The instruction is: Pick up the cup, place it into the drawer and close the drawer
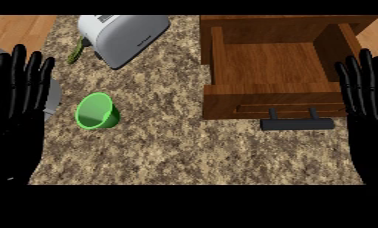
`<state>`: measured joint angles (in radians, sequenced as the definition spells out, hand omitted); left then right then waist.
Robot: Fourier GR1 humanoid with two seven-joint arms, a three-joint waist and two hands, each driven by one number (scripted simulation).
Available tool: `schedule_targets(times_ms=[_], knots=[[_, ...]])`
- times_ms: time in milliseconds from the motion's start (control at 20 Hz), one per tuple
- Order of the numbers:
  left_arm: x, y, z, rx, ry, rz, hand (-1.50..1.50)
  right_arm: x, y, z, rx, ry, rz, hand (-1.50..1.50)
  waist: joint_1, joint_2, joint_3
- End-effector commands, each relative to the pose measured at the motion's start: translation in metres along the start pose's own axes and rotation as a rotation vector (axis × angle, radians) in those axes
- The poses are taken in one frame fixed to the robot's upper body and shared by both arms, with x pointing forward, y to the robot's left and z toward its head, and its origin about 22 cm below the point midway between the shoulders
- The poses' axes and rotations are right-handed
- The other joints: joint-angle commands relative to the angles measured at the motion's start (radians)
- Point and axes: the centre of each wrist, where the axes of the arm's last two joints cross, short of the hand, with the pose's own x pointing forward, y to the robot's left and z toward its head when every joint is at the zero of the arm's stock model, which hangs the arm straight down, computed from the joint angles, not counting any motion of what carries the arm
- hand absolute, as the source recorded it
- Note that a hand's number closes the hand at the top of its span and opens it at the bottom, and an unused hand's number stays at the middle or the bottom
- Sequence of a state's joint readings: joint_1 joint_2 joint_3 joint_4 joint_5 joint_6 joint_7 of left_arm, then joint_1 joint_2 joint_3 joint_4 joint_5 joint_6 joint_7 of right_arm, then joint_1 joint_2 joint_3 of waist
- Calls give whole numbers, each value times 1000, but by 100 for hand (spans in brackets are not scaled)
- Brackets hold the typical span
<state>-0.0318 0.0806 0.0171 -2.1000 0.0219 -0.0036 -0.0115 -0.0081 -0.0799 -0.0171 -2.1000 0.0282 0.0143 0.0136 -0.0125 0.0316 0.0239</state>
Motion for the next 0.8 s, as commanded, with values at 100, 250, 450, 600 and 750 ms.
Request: schedule_targets(times_ms=[100,250,450,600,750], knots=[[-18,16,-6,-11,22,-35,-150,1,-3,-6,15,-4,-36,-150,11,-31,-24],[-36,32,-10,12,27,-51,-150,-9,2,14,78,6,-57,-150,9,-31,-24],[-50,27,-4,86,149,157,-150,6,14,-2,120,95,-152,-150,12,-31,-24],[-52,-6,-18,86,156,155,-150,-2,18,-7,113,87,-151,-150,11,-32,-24],[-49,0,-27,83,143,163,-150,1,2,-2,104,77,-150,-150,10,-32,-24]])
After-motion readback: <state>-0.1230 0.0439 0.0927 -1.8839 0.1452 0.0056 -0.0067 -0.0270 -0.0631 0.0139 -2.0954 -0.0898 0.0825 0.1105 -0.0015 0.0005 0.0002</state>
